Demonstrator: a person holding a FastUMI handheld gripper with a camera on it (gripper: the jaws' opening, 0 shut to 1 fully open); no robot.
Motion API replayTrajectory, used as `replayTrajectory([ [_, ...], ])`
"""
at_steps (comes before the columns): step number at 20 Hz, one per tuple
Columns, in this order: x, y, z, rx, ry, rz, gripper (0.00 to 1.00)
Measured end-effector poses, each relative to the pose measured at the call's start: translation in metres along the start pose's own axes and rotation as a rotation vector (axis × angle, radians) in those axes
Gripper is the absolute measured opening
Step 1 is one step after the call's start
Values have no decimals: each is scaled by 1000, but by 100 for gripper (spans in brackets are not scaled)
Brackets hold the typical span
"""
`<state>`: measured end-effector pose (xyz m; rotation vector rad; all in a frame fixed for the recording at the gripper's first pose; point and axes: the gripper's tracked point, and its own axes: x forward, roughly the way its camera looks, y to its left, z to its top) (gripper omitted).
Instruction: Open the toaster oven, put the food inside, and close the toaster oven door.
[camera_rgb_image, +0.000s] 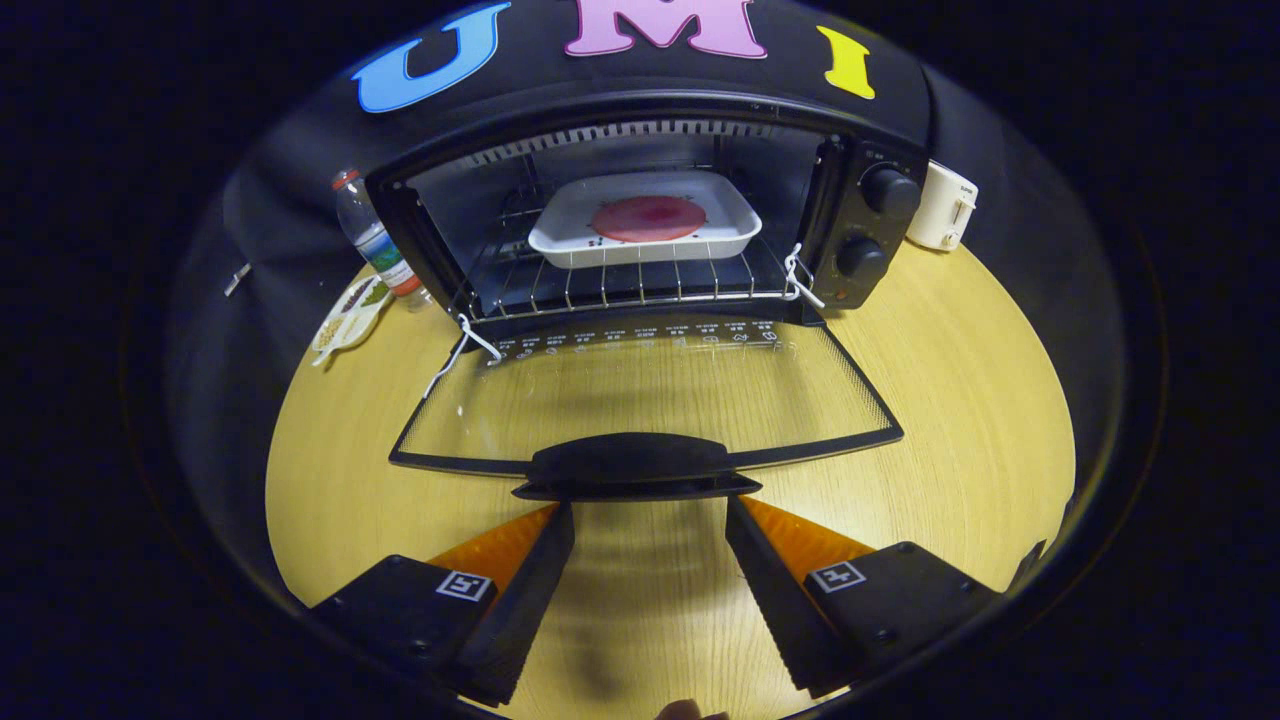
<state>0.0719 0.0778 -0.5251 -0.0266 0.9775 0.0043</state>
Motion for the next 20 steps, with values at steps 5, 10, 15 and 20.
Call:
replayTrajectory([
  [5, -23, 4, 19, 15, -74, 34, 99],
  [10, -45, 5, 53, 39, -175, 48, 99],
  [15, -71, 8, 88, 31, -277, 51, 99],
  [20, -92, 12, 104, 51, -353, 97, 99],
])
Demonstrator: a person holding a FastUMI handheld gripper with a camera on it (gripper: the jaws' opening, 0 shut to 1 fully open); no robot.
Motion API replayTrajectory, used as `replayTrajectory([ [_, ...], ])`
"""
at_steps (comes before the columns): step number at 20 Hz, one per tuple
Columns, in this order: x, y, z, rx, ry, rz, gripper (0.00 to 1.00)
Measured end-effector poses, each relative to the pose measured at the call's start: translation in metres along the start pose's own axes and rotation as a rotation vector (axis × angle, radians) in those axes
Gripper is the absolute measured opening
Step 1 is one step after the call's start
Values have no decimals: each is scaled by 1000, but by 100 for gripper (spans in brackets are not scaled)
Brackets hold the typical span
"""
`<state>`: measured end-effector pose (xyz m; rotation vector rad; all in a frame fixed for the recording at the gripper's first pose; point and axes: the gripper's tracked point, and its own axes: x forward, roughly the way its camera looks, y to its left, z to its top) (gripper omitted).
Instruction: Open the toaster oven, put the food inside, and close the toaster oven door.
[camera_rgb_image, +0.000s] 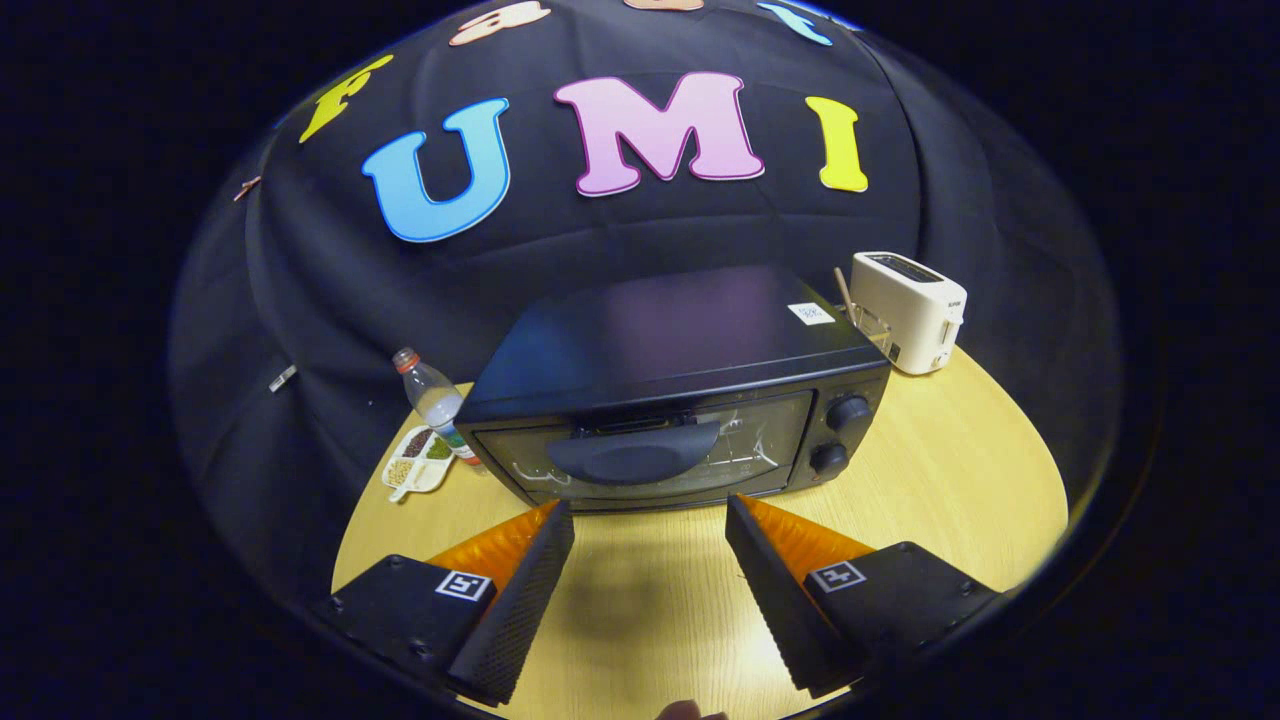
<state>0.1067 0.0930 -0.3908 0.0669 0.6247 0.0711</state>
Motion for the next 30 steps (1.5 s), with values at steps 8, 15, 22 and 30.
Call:
replayTrajectory([
  [8, -48, -8, 60, -45, -192, 31, 99],
  [15, -124, -29, 146, -88, -398, 40, 99],
  [22, -188, -57, 189, -85, -515, 58, 98],
  [30, -236, -87, 202, -157, -582, 45, 98],
])
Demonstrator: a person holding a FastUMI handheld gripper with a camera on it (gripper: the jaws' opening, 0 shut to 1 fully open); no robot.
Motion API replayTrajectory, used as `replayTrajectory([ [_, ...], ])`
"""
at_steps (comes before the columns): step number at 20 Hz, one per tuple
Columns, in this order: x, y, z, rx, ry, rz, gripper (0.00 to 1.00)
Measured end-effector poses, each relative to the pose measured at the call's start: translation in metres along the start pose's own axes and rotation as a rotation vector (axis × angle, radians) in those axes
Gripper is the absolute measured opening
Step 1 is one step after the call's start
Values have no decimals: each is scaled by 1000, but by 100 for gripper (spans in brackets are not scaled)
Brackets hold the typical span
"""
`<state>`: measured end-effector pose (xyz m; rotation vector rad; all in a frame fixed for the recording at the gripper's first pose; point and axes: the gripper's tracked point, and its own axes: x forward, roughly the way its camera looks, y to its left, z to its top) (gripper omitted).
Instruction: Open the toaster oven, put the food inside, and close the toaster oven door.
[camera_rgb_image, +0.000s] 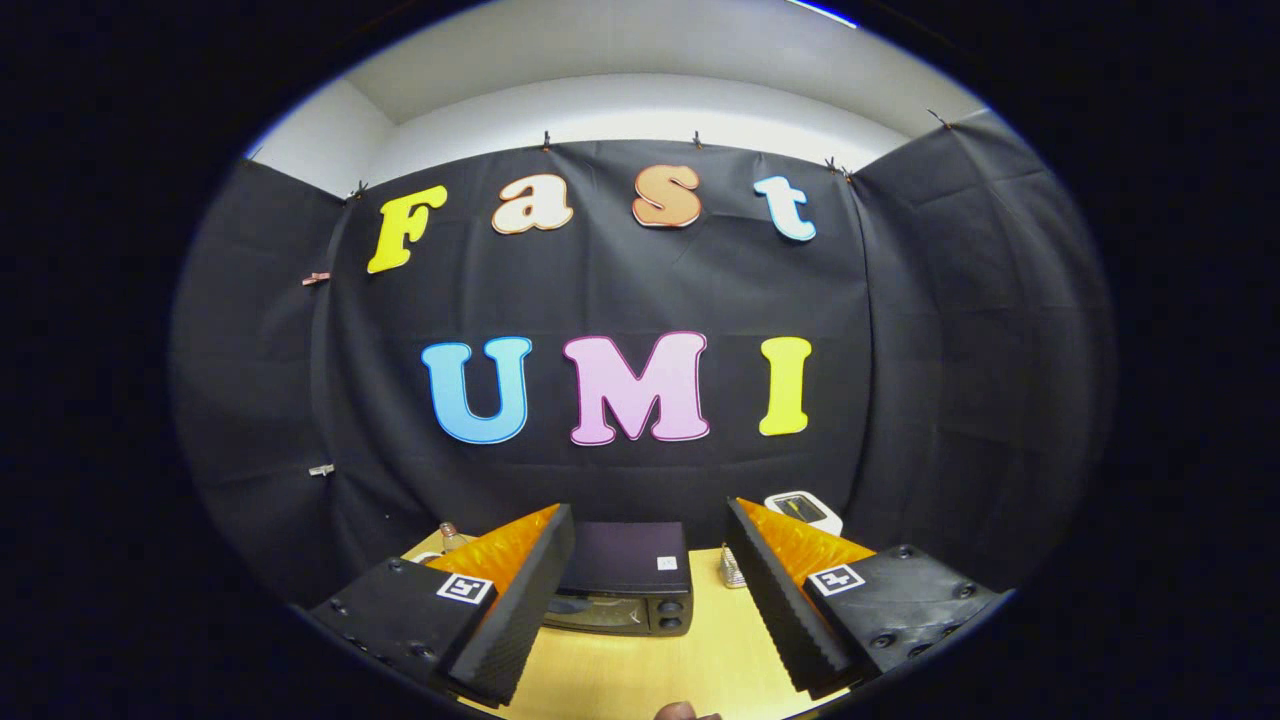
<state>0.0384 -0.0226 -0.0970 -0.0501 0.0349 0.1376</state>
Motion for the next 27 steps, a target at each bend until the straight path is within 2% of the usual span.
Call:
replayTrajectory([
  [4, -7, -2, 3, -15, -14, 5, 98],
  [10, -10, -12, -4, 91, 17, 8, 98],
  [17, -10, -16, -6, 26, 7, -8, 98],
  [27, -13, -16, -1, 36, 1, -13, 98],
])
